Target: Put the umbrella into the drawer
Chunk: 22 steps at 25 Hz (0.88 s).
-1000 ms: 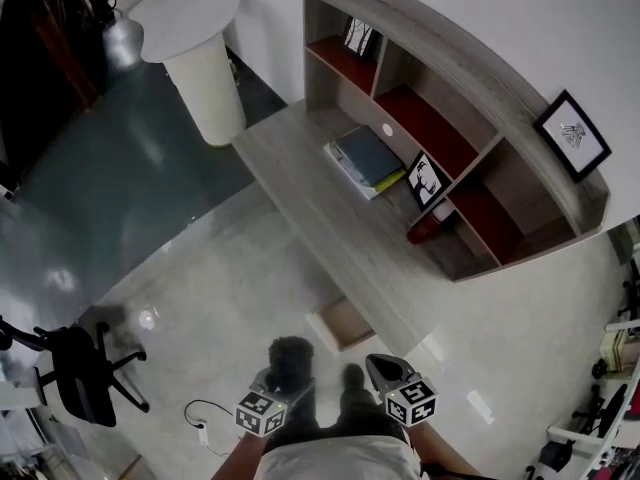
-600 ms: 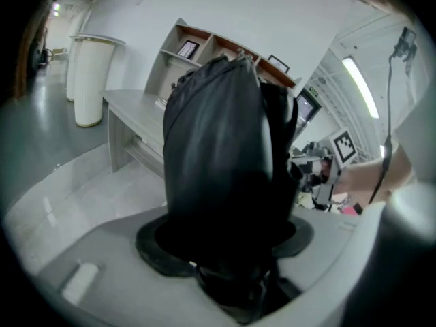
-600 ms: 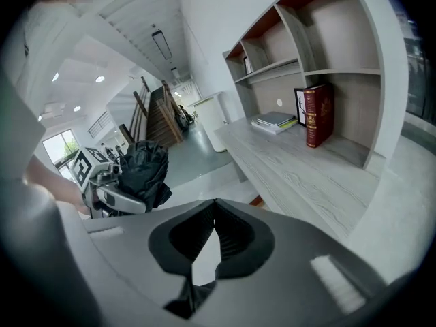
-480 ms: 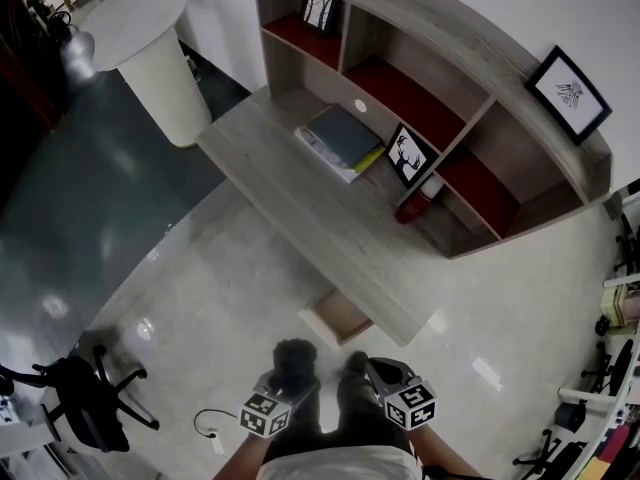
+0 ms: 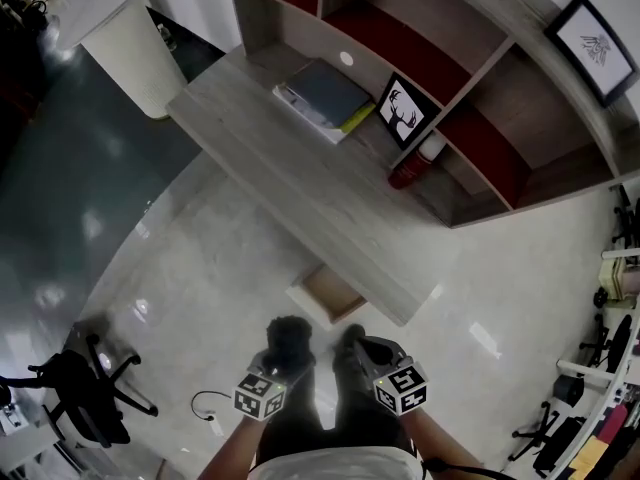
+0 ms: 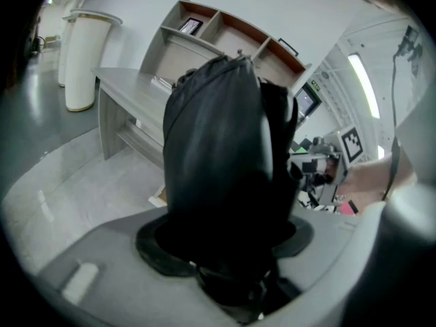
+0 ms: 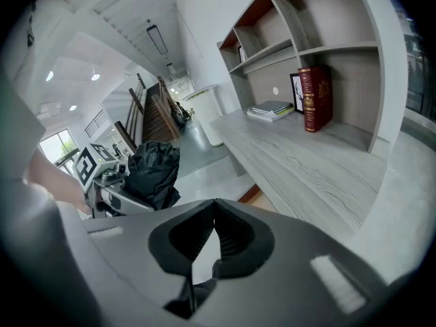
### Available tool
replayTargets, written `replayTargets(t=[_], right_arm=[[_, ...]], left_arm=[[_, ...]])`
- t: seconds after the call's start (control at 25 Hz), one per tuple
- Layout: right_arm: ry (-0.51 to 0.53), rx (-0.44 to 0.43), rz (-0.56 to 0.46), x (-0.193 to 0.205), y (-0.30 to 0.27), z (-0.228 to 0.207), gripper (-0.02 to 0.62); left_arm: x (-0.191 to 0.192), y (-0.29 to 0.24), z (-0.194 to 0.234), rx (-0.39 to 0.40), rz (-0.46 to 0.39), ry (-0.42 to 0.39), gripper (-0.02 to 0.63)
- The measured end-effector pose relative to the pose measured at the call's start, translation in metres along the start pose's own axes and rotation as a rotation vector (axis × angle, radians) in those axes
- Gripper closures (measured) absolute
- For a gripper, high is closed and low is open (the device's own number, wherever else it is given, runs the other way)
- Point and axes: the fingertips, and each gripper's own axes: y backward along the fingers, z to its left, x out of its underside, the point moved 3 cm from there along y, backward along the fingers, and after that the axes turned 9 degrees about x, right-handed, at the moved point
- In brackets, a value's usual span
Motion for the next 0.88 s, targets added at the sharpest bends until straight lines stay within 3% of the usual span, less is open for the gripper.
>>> replayTargets(t=[0.88], right_arm=[[-0.124,0.038,0.028,0.071,-0.074,-0.052,0.589]], left_arm=[[0.036,-0.119,0.073,0.047,0.126,0.041,0.337]])
